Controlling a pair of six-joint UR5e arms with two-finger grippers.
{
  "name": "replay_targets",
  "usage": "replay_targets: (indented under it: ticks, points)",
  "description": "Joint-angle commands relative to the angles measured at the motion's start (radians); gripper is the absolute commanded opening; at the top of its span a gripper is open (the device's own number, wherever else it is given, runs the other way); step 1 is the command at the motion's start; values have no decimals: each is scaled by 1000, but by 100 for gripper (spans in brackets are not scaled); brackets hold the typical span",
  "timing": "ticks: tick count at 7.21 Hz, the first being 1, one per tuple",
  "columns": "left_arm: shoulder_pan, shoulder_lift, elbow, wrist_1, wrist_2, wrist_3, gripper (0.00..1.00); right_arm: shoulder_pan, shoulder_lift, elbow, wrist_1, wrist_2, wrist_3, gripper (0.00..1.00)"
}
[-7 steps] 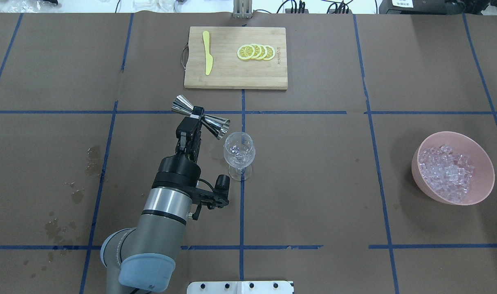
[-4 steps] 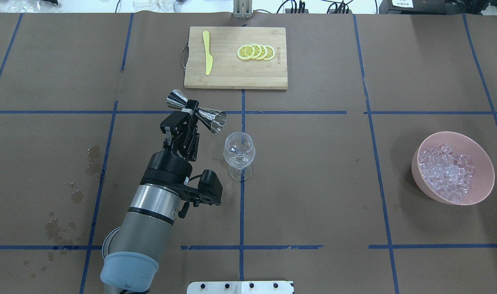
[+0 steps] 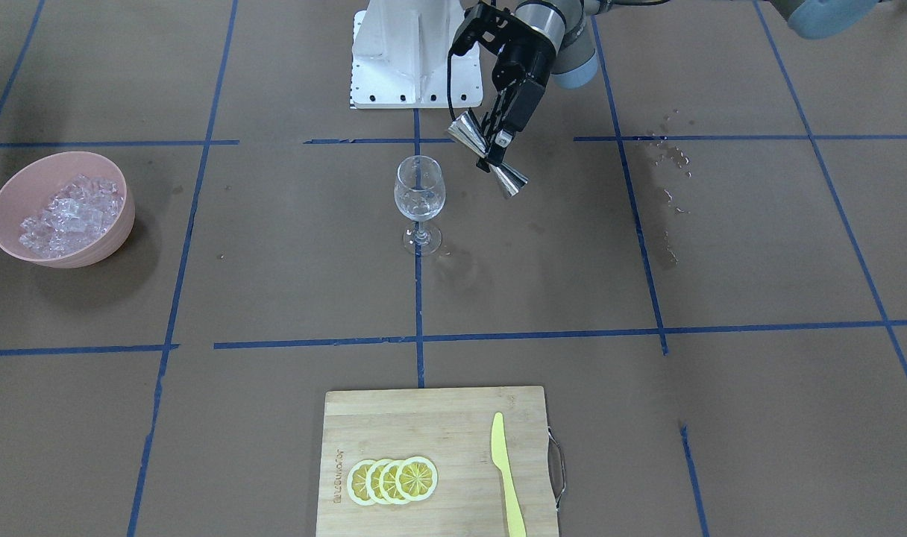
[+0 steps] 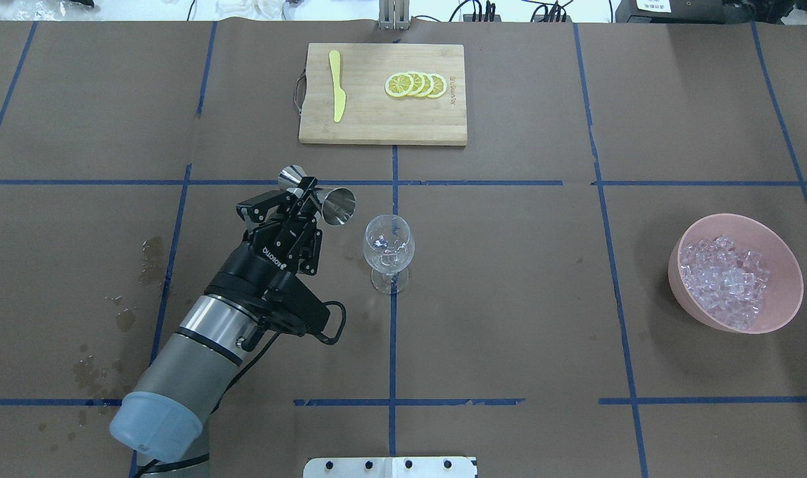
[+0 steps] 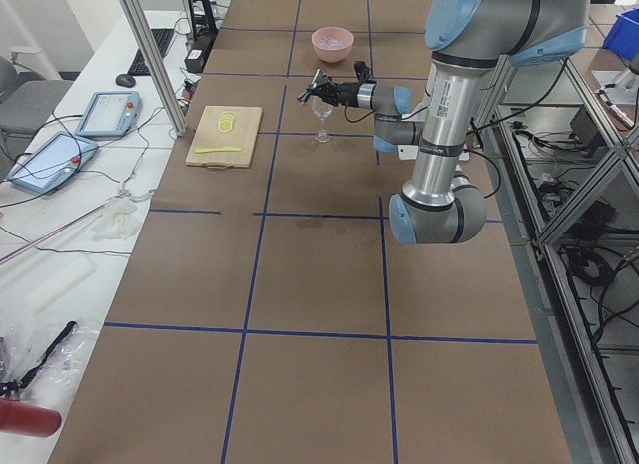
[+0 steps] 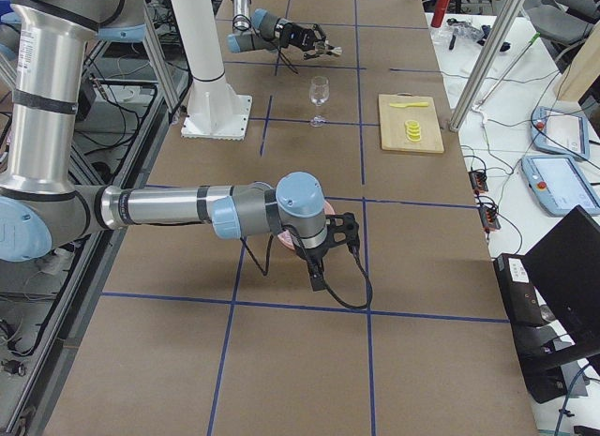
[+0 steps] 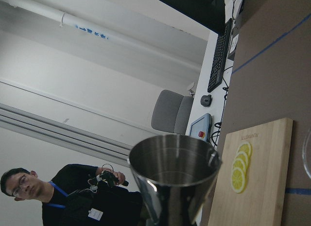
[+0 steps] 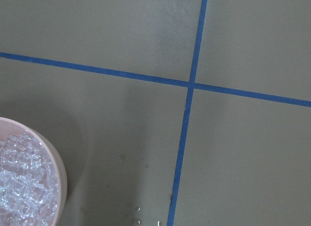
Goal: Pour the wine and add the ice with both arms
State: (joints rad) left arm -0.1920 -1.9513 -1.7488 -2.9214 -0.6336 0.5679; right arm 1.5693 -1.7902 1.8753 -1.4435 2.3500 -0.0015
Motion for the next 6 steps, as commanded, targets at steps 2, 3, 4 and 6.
replay_targets:
  ticks: [2,3,4,6]
  points:
    - [-24,277,-12,-335,-150,-254,0,0,-2,1,0,0,0,100]
    - [-24,398,-12,-458,-187,-337,0,0,-3,1,0,0,0,100]
    - [-24,526,-3,-531,-187,-482,0,0,-3,1,0,0,0,100]
    - [-24,580,-2,-584,-184,-646,0,0,-3,2,0,0,0,100]
